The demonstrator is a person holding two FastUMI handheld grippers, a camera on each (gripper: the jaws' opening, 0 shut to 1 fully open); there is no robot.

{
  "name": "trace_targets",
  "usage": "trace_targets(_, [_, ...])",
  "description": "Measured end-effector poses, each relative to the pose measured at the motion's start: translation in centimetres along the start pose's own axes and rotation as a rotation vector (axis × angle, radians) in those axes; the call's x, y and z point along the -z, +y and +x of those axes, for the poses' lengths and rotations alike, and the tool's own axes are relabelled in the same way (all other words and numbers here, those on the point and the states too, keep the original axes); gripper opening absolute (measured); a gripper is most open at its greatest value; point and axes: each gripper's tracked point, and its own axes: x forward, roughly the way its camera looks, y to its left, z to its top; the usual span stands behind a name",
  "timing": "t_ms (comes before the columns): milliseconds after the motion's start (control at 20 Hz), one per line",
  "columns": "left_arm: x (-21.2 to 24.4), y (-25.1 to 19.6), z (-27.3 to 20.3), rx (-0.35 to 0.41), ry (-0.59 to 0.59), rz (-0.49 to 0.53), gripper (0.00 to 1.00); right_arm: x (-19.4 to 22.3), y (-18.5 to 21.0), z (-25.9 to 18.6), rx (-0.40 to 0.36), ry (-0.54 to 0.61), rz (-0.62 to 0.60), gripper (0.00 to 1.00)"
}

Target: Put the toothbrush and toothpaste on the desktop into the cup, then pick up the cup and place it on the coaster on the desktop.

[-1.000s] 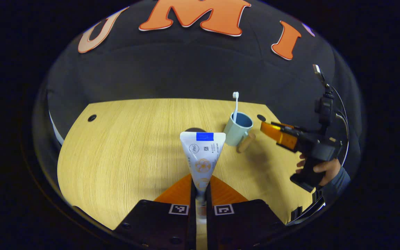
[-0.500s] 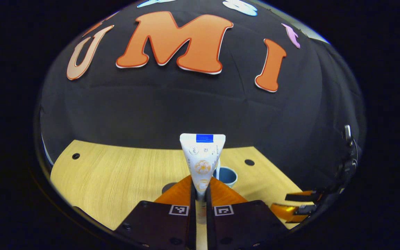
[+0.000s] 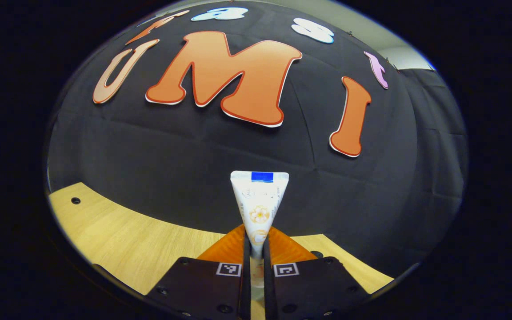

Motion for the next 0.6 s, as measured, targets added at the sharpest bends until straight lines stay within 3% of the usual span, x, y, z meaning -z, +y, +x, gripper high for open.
trace_targets(200, [1.9, -0.7, 1.9, -0.003, -0.030, -0.019, 0.12, 0.3, -0.1, 0.1, -0.031, -0.006, 0.032, 0.84])
trace_targets(600, [6.3, -1.1, 2.9, -0.005, 0.010, 0.007, 0.14, 0.2, -2.0, 0.5, -0.023, -0.014, 0.087, 0.84])
